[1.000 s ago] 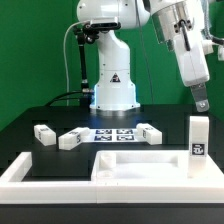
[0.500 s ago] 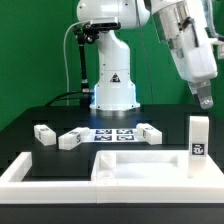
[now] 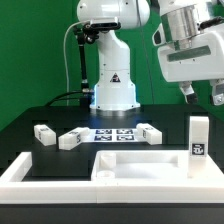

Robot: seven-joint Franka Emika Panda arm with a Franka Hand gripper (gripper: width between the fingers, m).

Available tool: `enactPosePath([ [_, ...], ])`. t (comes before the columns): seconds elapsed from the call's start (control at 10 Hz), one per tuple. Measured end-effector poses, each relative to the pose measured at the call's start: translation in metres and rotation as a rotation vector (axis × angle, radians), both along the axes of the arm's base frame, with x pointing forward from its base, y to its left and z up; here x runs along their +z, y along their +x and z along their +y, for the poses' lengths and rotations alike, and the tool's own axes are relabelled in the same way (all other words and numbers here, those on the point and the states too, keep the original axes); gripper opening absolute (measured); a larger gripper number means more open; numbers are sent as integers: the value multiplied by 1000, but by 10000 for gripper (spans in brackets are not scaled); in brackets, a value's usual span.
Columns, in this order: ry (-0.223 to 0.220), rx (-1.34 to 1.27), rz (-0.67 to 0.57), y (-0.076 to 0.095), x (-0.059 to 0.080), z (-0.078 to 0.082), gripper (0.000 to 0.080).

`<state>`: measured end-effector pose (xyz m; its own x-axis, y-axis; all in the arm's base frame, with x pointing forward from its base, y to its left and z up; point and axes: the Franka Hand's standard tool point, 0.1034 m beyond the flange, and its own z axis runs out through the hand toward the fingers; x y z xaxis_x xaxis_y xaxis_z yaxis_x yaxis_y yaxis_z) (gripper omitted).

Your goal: Assemble desk

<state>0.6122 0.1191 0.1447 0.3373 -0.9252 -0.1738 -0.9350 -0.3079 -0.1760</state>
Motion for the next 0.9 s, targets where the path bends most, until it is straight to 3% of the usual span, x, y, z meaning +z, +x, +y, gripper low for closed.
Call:
enactPosePath([
  [0.2,-30,189,-59,-7,-7,3,649],
  [0.4,-44,475,-107,-58,-38,-9,649],
  [0.5,-51,535,-94,-70,-46,-11,649],
  [0.9,-86,785,-153,-66,-44,-13,649],
])
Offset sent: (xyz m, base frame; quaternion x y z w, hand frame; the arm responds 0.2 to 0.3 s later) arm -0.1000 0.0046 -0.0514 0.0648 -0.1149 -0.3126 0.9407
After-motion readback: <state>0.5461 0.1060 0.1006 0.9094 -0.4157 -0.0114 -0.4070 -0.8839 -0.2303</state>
